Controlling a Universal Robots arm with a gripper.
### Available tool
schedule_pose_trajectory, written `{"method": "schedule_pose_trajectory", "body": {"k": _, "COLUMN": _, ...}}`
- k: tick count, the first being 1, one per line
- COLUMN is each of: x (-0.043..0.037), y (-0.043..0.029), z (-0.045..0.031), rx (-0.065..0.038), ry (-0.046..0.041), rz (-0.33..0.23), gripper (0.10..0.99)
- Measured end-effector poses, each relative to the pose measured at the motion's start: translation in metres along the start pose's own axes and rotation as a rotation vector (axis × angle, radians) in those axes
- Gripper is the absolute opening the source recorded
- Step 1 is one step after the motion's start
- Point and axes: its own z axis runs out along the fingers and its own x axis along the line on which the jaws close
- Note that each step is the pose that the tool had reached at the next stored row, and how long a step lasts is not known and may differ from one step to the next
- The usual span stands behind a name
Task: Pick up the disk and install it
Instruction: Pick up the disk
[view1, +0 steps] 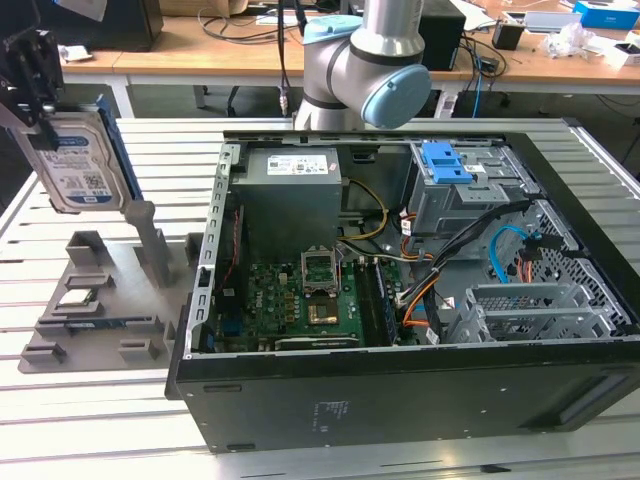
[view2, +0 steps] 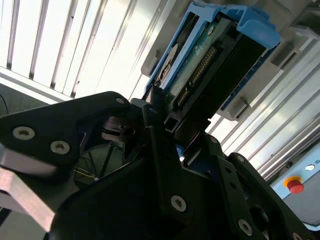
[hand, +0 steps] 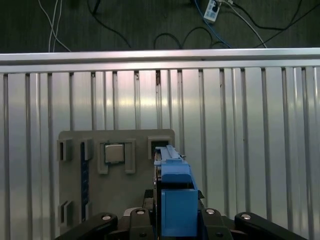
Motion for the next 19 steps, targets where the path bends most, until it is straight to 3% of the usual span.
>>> {"method": "schedule_pose_trajectory", "body": {"k": 19, "x": -0.0018, "y": 0.0012, "z": -0.0279, "rx": 0.000, "ry": 0.0001, "rz": 0.000, "gripper": 0.365}}
